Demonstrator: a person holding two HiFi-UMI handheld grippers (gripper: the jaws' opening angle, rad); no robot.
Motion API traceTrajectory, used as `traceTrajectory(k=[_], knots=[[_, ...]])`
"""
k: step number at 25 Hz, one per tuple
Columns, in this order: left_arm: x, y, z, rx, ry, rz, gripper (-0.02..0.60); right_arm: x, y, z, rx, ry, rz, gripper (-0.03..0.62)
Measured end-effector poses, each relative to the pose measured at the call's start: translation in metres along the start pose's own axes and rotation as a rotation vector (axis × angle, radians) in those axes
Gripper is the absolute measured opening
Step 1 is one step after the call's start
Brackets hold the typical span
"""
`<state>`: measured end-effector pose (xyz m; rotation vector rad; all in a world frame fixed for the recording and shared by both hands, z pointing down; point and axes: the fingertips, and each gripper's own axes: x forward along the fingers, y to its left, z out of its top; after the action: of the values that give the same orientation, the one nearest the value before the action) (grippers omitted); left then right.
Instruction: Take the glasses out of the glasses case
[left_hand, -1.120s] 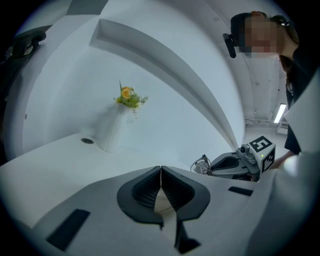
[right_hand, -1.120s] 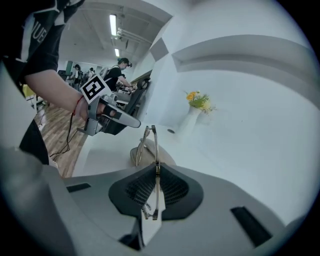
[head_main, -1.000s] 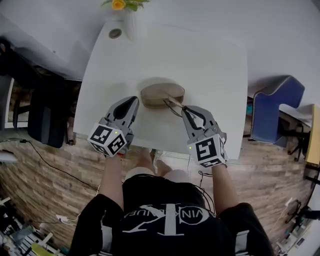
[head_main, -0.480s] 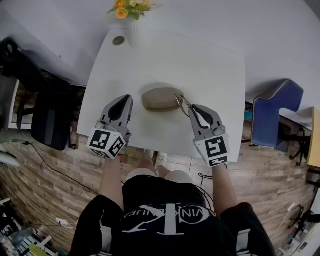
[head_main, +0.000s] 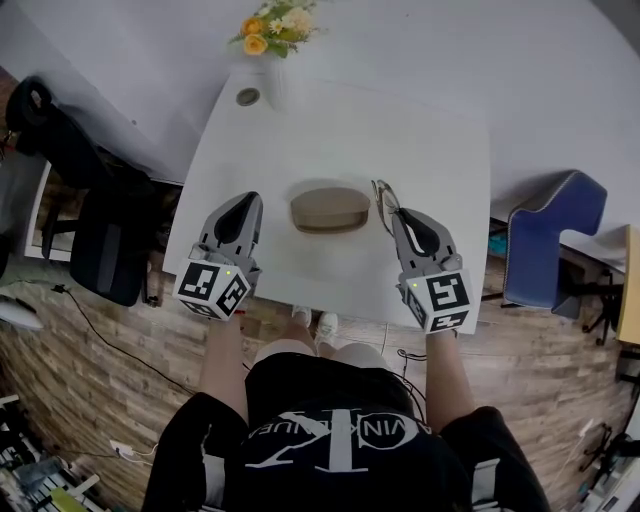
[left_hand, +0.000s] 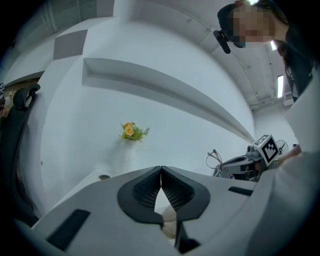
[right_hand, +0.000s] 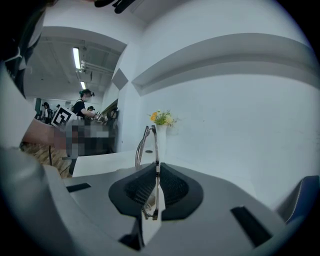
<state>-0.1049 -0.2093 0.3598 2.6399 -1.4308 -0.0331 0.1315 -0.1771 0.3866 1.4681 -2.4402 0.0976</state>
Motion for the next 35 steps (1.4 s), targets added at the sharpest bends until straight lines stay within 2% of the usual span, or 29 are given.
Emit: traceTrajectory(k=[9,35], knots=[[-0.006,-0.001,0.023,0.001,-0.032,-0.006,0.015,-0.011,-0.014,0.016,0.069,-0.064,-0.050,0.038],[-0.027,-0.012,0.047,0.021,-0.074,-0.018,0.015,-0.035,-0.015,0.047,0.076,-0.151,-0.078,0.038]])
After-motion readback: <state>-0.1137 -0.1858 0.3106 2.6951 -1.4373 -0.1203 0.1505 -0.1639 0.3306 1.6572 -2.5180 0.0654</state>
